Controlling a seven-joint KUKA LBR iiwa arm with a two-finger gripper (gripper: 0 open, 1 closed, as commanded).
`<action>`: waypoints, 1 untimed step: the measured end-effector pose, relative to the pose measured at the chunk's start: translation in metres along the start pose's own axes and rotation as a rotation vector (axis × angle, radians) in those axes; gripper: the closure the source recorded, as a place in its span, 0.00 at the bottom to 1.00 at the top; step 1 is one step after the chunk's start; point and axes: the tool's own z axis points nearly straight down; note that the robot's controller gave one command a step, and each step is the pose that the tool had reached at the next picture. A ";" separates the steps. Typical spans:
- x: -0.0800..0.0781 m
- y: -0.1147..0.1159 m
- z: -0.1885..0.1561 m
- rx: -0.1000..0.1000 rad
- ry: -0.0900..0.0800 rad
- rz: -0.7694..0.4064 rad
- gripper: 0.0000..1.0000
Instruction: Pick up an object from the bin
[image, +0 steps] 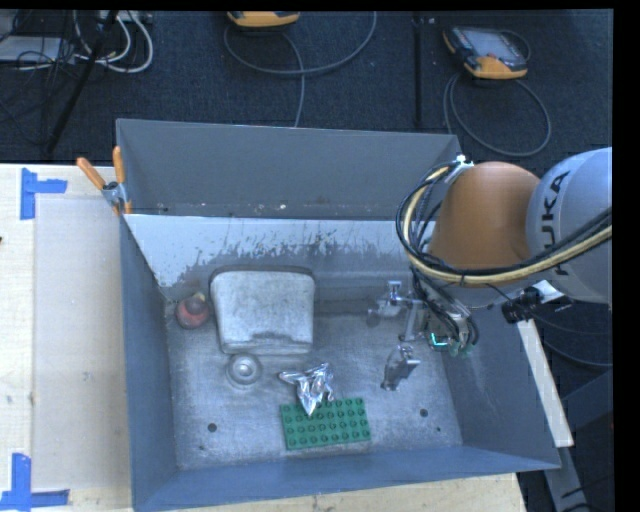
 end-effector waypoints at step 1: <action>0.018 0.064 0.082 0.003 -0.007 -0.075 0.00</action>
Offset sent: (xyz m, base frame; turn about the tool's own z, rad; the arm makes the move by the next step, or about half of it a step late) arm -0.0190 0.0627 -0.0829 -0.0689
